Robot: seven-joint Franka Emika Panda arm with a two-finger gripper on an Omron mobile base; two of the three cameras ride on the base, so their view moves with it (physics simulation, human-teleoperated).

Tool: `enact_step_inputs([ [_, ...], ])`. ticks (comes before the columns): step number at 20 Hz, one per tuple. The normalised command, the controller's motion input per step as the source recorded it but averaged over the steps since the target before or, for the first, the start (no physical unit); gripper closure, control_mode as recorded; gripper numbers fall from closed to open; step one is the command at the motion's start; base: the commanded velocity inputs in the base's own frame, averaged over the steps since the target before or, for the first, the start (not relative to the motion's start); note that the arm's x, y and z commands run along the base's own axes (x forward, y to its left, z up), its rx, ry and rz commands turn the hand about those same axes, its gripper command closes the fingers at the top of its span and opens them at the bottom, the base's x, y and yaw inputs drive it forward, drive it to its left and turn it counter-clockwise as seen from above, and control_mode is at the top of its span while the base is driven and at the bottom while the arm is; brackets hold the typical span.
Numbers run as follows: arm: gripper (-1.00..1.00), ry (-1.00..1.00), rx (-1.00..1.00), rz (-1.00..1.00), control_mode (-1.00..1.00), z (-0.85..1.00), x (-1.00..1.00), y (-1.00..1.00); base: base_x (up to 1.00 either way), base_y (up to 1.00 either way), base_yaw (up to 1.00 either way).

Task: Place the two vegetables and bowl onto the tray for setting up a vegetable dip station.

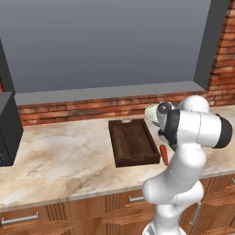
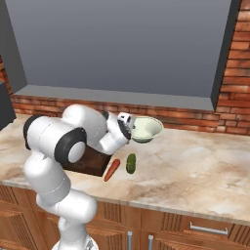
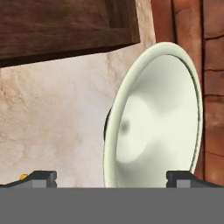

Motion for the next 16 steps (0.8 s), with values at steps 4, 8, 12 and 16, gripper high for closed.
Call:
enact_step_inputs([
  [4,-1.00,0.00,-0.05,0.00,-1.00,-0.19,0.01,0.00,0.00,0.00,0.00],
  [8,-1.00,0.00,-0.01,0.00,-1.00,-0.12,0.08,0.00,0.00,0.00,0.00],
  [12,-1.00,0.00,0.00,0.00,-1.00,-0.02,0.20,-0.03,0.00,0.00,0.00],
  [16,-1.00,0.00,0.00,0.00,-1.00,0.00,0.27,-0.08,0.00,0.00,0.00],
])
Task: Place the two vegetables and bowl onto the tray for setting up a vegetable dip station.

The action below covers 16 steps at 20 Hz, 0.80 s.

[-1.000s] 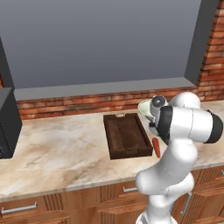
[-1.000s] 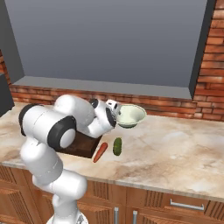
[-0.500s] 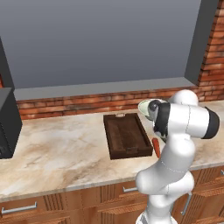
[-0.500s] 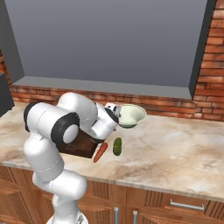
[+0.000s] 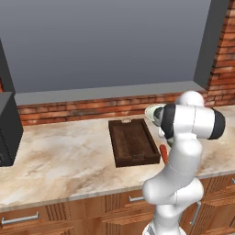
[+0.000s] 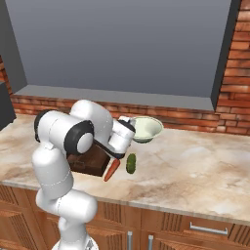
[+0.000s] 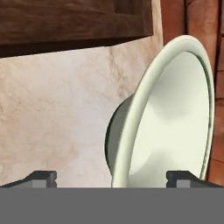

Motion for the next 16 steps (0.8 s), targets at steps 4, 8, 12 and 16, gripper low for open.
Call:
enact_step_inputs([
  [4,-1.00,0.00,0.00,0.00,-1.00,0.00,0.26,-0.11,0.00,0.00,0.00],
  [8,-1.00,0.00,0.00,0.00,-1.00,0.00,0.21,-0.08,0.00,0.00,0.00],
  [12,1.00,0.00,0.00,0.00,-1.00,0.00,0.15,0.00,0.00,0.00,0.00],
  [16,1.00,0.00,0.00,0.00,-1.00,0.00,0.04,0.00,0.00,0.00,0.00],
])
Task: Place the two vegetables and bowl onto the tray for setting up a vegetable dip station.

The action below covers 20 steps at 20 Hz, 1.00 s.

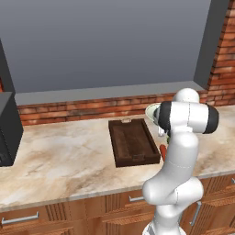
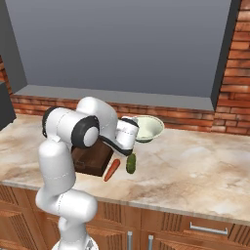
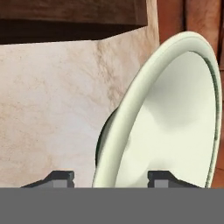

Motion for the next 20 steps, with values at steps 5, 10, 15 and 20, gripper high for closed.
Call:
enact_step_inputs([
  [5,1.00,0.00,0.00,0.00,-1.00,0.00,0.00,0.00,0.00,0.00,0.00],
  [10,1.00,0.00,0.00,0.00,-1.00,0.15,0.00,-0.01,0.00,0.00,0.00],
  [15,1.00,0.00,0.00,0.00,-1.00,0.37,0.00,0.00,0.00,0.00,0.00],
  [20,1.00,-0.01,0.00,0.00,-1.00,0.45,-0.01,0.00,0.00,0.00,0.00],
])
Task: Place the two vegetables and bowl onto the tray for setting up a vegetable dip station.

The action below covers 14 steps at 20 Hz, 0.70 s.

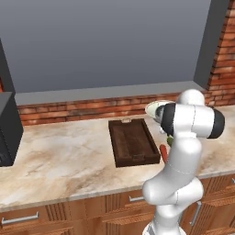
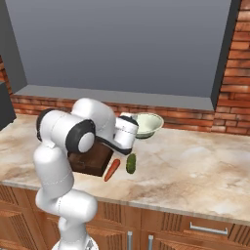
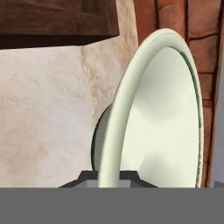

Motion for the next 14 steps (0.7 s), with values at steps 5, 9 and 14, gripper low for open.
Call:
enact_step_inputs([
  [5,1.00,-0.01,0.00,0.01,-1.00,0.37,-0.11,0.04,0.00,0.00,0.00],
  [9,1.00,0.00,0.00,0.02,-1.00,0.26,-0.14,0.14,0.00,0.00,0.00],
  [14,1.00,0.00,0.00,0.03,-1.00,0.28,-0.11,0.32,0.00,0.00,0.00],
])
